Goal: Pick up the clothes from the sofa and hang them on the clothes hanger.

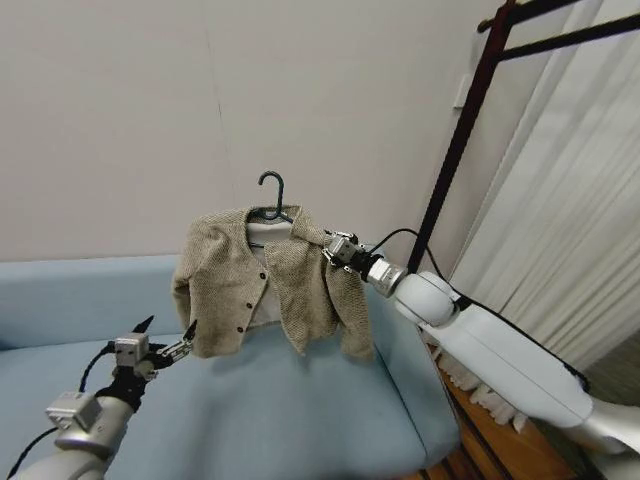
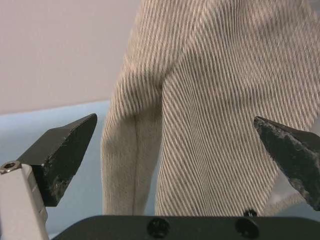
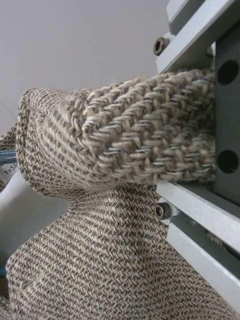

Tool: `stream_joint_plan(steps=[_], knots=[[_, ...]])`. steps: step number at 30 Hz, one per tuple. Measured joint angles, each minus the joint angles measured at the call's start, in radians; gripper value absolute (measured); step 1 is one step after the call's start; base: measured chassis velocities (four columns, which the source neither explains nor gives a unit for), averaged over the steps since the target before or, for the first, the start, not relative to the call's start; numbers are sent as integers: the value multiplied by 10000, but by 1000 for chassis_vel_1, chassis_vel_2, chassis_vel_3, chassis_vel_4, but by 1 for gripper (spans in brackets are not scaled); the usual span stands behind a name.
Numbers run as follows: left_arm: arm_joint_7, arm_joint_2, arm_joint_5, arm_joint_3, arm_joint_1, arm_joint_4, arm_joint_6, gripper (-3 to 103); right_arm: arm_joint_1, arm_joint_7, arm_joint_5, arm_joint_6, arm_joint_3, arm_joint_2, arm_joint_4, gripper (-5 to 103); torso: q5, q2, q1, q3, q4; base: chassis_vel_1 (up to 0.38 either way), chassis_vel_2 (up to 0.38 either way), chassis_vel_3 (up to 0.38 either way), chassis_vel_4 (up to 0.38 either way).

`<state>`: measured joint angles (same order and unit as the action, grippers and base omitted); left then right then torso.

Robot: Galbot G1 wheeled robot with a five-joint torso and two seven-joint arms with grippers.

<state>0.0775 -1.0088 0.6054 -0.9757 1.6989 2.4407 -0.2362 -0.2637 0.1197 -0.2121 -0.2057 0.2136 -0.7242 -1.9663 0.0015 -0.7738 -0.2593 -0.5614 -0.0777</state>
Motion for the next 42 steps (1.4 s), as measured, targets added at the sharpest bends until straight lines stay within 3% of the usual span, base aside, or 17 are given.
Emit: stream_joint_plan(steps=[5, 9, 10, 13, 16, 17, 18, 22, 29, 31, 33, 34, 38, 42], knots=[[-97, 885, 899, -598, -207, 370, -80, 100, -436, 145, 481, 541, -257, 599, -200, 12, 1, 1, 0, 0, -1, 0, 0, 0, 0], [-659, 2097, 2142, -1570, -785, 342, -322, 100, -1041, 516, 1286, 1761, -695, 1115, -247, 12, 2, 0, 0, 0, -5, 0, 0, 0, 0], [-659, 2097, 2142, -1570, -785, 342, -322, 100, -1041, 516, 1286, 1761, -695, 1115, -247, 12, 2, 0, 0, 0, -5, 0, 0, 0, 0], [-1446, 3074, 2634, -1889, -1545, -64, -552, 100, -1204, 714, 1438, 2496, -904, 1372, -198, 12, -1, 0, 0, 0, -2, 0, 0, 0, 0], [-2857, 4178, 2835, -1908, -2544, -809, -903, 100, -1200, 823, 1474, 3072, -958, 1489, -67, 12, -3, 0, 0, 0, -2, 0, 0, 0, 0], [-2857, 4178, 2835, -1908, -2544, -809, -903, 100, -1200, 823, 1474, 3072, -958, 1489, -67, 12, -3, 0, 0, 0, -2, 0, 0, 0, 0], [-3157, 4400, 2878, -1849, -2762, -977, -1012, 100, -1197, 825, 1484, 3143, -969, 1490, -41, 12, 1, 0, 0, 0, -2, 0, 0, 0, 0], [-5386, 5865, 3152, -875, -4291, -2538, -1474, 100, -1118, 820, 1565, 3532, -1027, 1458, 132, 12, -1, 0, -1, -1, -3, 0, 0, 0, 0], [-6473, 6707, 3535, -258, -4749, -3564, -1118, 100, -1115, 815, 1661, 3604, -1125, 1397, 242, 12, -3, 1, -1, -1, -1, 0, 0, 0, 0], [-7565, 6997, 3702, -230, -4853, -3918, -929, 100, -1130, 814, 1805, 3627, -1139, 1328, 278, 12, -2, 1, -1, -1, 0, 0, 0, 0, 0], [-8170, 7162, 3915, -162, -5024, -4095, -825, 100, -1132, 809, 1907, 3637, -1140, 1261, 300, 12, -1, 0, -1, -1, 0, 0, 0, 0, 0], [-8170, 7162, 3915, -162, -5024, -4095, -825, 100, -1132, 809, 1907, 3637, -1140, 1261, 300, 12, -1, 0, -1, -1, 0, 0, 0, 0, 0], [-9120, 7627, 4729, 793, -6340, -4777, -616, 100, -1026, 807, 2198, 3728, -1108, 1144, 308, 12, -3, 0, -1, -1, -8, 0, 0, 0, 0], [-8975, 8127, 5414, 955, -6710, -5368, -659, 100, -456, 875, 2276, 3811, -684, 817, 484, 12, 0, 1, -1, -1, -3, 0, 0, 0, 0]])
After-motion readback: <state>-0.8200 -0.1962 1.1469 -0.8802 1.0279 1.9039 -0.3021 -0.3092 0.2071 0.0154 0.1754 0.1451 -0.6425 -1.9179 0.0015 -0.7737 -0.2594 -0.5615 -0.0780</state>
